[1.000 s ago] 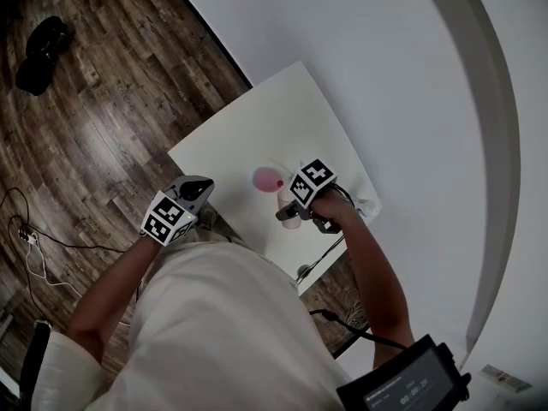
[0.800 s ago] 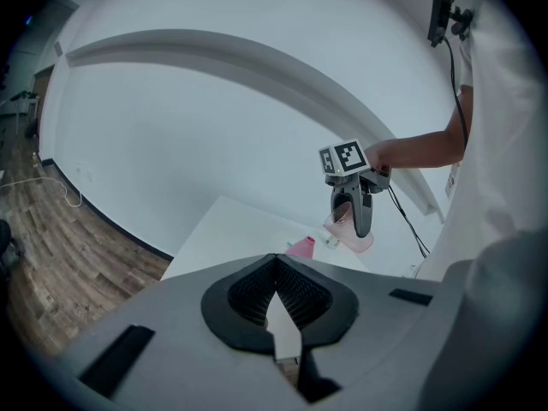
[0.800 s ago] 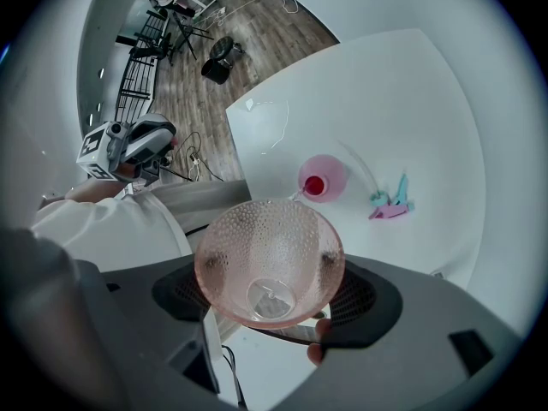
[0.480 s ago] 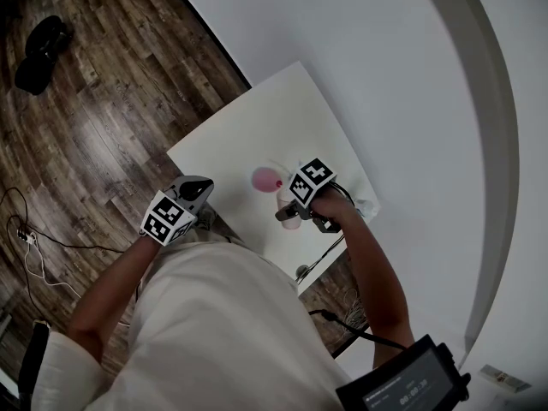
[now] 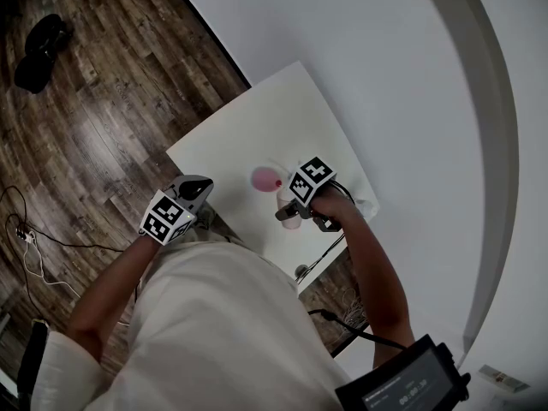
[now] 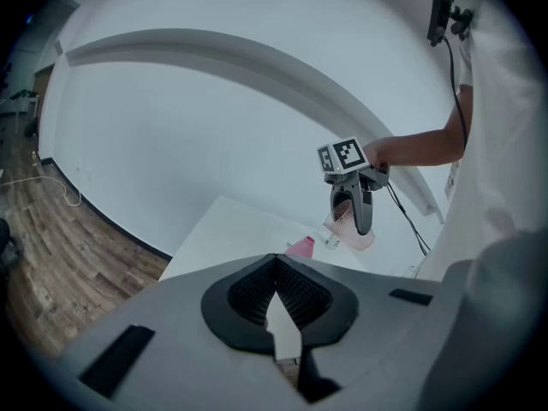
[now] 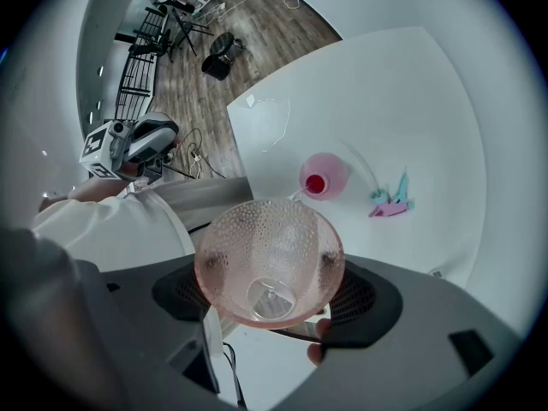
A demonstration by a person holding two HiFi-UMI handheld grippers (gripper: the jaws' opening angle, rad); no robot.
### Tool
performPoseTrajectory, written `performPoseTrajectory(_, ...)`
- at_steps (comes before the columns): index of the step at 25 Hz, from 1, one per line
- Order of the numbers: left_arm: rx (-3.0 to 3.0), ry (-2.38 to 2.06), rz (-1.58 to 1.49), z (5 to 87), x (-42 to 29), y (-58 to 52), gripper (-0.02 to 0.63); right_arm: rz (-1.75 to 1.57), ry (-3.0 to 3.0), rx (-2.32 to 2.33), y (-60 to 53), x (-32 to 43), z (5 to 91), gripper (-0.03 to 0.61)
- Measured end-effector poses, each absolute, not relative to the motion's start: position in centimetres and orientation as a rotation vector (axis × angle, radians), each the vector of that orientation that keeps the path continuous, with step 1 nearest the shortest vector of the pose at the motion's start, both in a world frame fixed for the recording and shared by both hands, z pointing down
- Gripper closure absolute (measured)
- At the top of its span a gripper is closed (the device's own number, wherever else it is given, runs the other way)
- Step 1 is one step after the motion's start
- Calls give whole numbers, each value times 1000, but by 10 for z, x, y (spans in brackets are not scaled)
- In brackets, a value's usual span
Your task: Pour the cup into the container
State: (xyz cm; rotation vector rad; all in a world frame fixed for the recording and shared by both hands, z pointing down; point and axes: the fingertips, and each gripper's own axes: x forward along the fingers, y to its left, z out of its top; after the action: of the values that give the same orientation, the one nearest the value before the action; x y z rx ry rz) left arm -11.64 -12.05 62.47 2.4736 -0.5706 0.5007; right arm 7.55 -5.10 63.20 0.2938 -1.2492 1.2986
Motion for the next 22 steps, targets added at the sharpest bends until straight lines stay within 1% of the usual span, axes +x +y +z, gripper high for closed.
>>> performPoseTrajectory(22,2474,-570,497,626,-115,-122,603,1299,-1230,258,-48,74,629,199)
